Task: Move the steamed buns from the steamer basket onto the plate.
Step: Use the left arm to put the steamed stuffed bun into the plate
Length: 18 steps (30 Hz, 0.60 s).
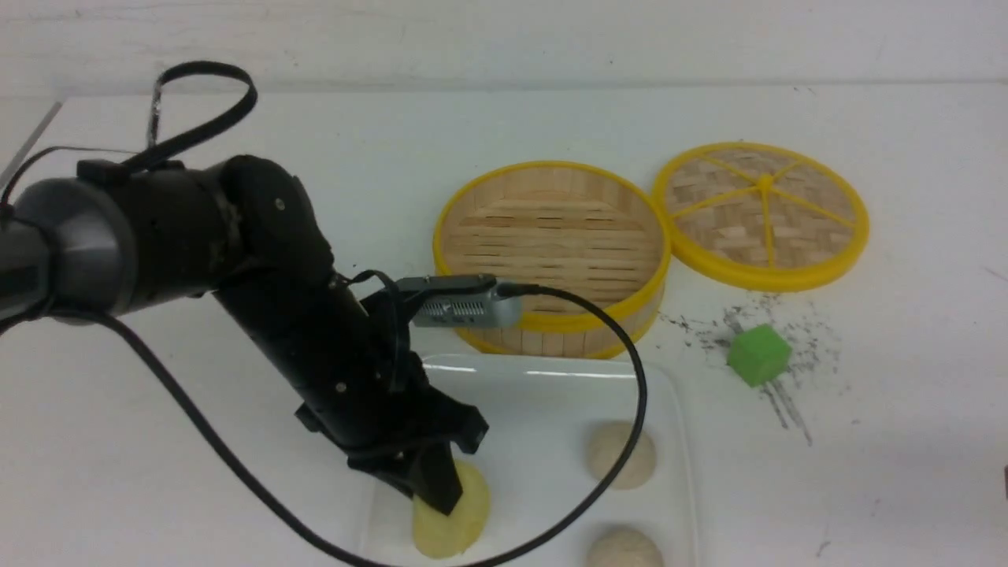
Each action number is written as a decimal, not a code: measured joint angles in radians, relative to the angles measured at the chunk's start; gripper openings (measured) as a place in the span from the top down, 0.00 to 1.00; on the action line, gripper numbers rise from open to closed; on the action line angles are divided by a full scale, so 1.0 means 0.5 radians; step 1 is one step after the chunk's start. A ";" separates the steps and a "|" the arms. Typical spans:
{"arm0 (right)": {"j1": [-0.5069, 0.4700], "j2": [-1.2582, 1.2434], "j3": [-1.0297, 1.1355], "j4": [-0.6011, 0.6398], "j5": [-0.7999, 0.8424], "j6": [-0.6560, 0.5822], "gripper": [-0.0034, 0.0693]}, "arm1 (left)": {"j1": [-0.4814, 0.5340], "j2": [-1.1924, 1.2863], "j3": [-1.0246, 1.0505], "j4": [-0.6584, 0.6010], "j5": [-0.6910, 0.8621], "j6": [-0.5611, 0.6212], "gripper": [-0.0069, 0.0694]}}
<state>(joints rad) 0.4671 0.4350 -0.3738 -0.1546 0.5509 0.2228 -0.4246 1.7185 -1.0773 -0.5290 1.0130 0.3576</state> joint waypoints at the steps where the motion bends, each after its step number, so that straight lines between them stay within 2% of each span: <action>1: 0.000 0.000 0.000 0.000 0.000 0.000 0.62 | 0.000 0.004 0.000 0.000 0.000 0.003 0.88; 13: 0.000 0.000 0.000 0.000 0.000 0.000 0.62 | 0.000 0.085 0.000 -0.021 -0.015 0.021 0.86; 17: 0.000 0.000 0.000 0.000 0.000 0.000 0.62 | 0.000 0.085 -0.002 -0.021 -0.009 0.040 0.78; 18: 0.000 0.000 0.000 0.000 0.000 0.000 0.62 | 0.000 0.085 -0.004 -0.021 -0.002 0.050 0.72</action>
<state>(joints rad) 0.4671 0.4350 -0.3738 -0.1546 0.5509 0.2228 -0.4246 1.7610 -1.0790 -0.5393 1.0123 0.3827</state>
